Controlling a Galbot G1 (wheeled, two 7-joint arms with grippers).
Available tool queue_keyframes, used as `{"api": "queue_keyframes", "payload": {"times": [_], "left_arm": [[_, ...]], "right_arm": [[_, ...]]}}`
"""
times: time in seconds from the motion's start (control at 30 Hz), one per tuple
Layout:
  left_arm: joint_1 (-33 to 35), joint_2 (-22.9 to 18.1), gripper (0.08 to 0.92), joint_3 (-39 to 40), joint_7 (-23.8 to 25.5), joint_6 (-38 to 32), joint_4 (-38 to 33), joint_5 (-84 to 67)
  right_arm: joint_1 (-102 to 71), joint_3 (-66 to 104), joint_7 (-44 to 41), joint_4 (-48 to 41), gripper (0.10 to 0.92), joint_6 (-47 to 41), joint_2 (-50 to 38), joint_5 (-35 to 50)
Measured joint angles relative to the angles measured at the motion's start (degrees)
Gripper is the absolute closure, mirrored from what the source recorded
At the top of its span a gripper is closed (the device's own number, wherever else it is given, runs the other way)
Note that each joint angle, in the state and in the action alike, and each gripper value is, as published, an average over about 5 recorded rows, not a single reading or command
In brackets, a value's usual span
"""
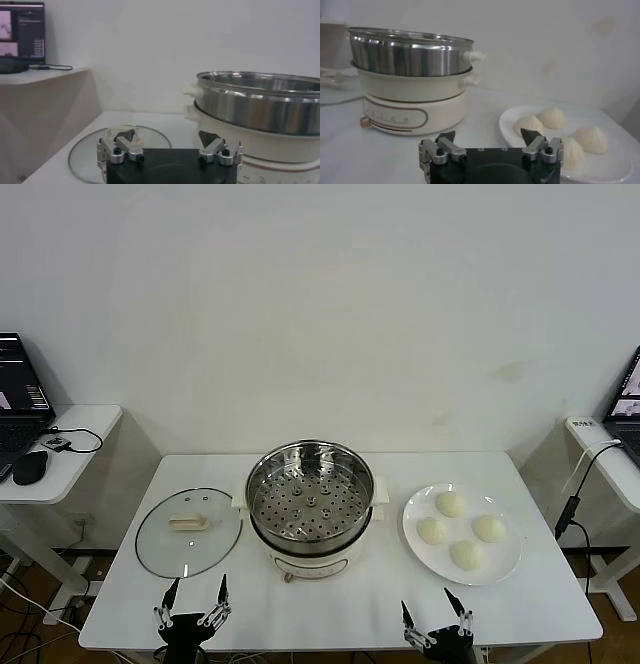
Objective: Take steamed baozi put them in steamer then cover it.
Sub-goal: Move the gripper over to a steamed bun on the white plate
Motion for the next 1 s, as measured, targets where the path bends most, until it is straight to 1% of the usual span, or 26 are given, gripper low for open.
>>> {"api": "queue_keyframes", "payload": {"times": [0.2, 0.43, 0.73, 1.0], "left_arm": [[-1.3, -0.1, 0.177, -0.2, -0.2, 1.2, -0.1, 2.5], [-2.8, 0.3, 0.177, -1.1, 0.1, 2.0, 0.5, 5.2], [-3.1, -0.2, 0.177, -2.3, 0.7, 2.0, 1.2, 7.8], [-2.4, -1.1, 0.177, -3.3, 0.9, 0.7, 1.3, 9.6]], "right_arm": [[4.2, 2.3, -0.9, -0.8, 0.203, -1.6, -3.4, -4.6], [12.8, 4.9, -5.3, -4.6, 0.203, -4.0, -11.1, -11.4], [27.0, 2.6, -16.2, -13.2, 0.203, -4.9, -24.6, -18.0], [44.5, -9.0, -27.6, -23.0, 0.203, -3.6, -35.2, -19.2]]}}
